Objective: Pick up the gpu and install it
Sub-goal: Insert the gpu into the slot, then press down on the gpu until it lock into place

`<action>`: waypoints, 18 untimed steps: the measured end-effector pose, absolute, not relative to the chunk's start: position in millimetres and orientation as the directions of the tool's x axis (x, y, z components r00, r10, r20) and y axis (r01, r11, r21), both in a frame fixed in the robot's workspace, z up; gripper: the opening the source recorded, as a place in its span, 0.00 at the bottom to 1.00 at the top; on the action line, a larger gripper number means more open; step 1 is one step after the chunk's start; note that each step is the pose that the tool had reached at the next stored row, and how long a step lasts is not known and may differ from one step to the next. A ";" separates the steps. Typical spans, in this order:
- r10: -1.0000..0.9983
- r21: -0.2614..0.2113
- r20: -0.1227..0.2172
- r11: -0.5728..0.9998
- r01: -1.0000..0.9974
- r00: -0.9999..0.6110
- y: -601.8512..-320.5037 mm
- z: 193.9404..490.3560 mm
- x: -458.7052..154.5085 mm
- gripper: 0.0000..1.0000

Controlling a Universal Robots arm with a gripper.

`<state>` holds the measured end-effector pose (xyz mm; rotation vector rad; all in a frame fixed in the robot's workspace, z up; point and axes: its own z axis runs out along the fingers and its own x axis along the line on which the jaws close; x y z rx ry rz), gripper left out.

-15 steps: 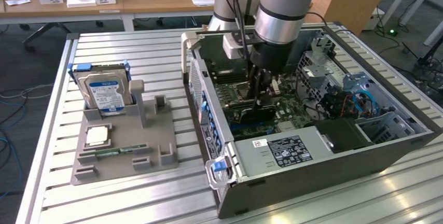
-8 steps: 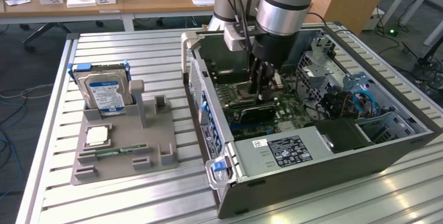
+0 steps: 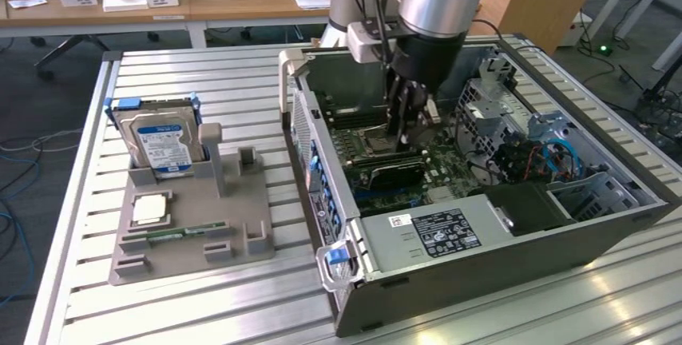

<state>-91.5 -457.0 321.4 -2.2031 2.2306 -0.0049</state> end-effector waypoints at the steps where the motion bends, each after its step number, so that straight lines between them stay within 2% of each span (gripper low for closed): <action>1: -1.000 -0.007 -0.002 0.012 -1.000 -0.012 -456.9 323.4 -91.5 0.40; 8: -1.000 -0.007 -0.002 0.013 -1.000 -0.013 -456.9 333.9 -91.6 0.40; 18: -1.000 -0.007 -0.002 0.013 -1.000 -0.013 -456.9 334.1 -91.6 0.40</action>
